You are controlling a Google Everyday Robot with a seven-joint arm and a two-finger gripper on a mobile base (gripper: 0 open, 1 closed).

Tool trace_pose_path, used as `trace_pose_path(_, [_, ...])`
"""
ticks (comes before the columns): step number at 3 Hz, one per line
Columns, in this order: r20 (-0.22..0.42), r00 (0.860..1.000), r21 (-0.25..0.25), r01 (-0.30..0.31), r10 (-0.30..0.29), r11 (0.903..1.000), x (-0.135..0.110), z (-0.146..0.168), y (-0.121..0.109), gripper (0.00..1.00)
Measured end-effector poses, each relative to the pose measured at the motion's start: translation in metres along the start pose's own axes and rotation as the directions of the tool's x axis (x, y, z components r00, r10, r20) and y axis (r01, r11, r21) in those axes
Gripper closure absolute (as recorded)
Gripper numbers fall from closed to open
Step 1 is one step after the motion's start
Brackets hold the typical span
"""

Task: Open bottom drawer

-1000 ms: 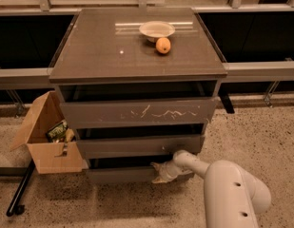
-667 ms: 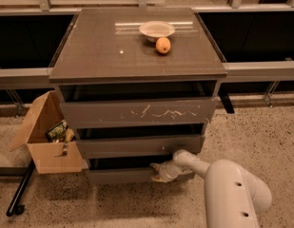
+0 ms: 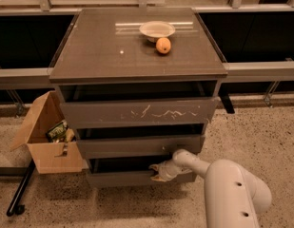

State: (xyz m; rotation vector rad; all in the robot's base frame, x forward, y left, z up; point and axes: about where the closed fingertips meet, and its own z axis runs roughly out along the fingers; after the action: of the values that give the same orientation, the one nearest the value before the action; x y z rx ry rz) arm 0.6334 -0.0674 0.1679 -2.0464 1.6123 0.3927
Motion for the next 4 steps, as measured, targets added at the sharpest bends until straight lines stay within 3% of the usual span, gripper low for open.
trace_pose_path(1, [0.000,1.000,0.000,0.000,0.000,1.0000,0.0000,0.0000,0.0000,0.40])
trace_pose_path(2, [0.000,1.000,0.000,0.000,0.000,1.0000,0.0000,0.0001,0.0001,0.08])
trace_pose_path(3, [0.000,1.000,0.000,0.000,0.000,1.0000,0.0000,0.0001,0.0001,0.00])
trace_pose_path(4, [-0.002,1.000,-0.006,-0.001,0.001,1.0000,-0.0006,0.0003,0.0021,0.00])
